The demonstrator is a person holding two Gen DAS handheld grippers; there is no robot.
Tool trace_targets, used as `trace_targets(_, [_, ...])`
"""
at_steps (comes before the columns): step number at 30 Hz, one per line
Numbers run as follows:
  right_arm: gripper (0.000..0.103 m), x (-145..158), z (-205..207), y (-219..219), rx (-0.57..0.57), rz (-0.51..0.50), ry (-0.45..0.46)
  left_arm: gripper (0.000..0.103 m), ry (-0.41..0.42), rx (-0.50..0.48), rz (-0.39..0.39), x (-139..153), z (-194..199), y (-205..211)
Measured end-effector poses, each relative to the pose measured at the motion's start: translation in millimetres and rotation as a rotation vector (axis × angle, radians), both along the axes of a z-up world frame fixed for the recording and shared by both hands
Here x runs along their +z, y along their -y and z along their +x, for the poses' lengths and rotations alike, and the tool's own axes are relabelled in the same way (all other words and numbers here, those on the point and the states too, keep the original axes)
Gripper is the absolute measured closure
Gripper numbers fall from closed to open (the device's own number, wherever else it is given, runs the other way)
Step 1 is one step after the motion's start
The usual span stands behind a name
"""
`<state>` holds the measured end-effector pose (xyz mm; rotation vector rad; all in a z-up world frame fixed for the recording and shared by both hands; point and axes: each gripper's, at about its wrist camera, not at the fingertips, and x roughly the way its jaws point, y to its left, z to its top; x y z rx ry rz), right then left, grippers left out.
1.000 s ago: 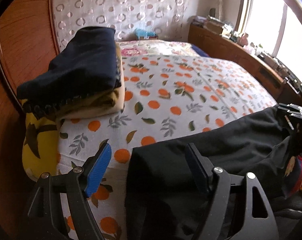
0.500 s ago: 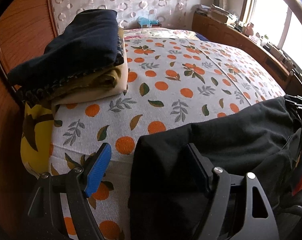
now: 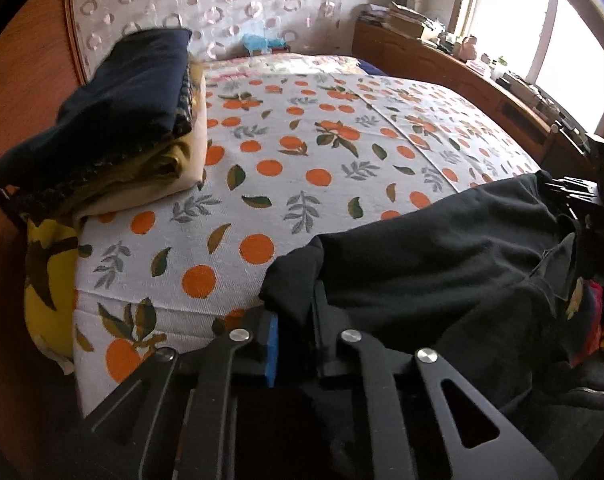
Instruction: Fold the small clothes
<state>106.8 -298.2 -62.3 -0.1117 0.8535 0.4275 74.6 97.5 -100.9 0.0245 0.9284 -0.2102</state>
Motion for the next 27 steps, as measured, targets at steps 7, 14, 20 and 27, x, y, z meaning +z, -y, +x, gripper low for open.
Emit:
trace_targets(7, [0.089, 39, -54, 15, 0.028, 0.147, 0.122, 0.091, 0.211, 0.02, -0.081, 58, -56, 6])
trace_targets(14, [0.09, 116, -125, 32, 0.071, 0.228, 0.328, 0.092, 0.398, -0.008, -0.13, 126, -99, 14])
trace_targets(20, [0.09, 175, -164, 61, 0.066, 0.271, 0.484, 0.092, 0.541, -0.016, -0.182, 180, -111, 11])
trace_targets(27, [0.09, 237, -193, 69, 0.047, 0.189, 0.634, 0.093, 0.694, -0.023, -0.112, 248, -113, 18])
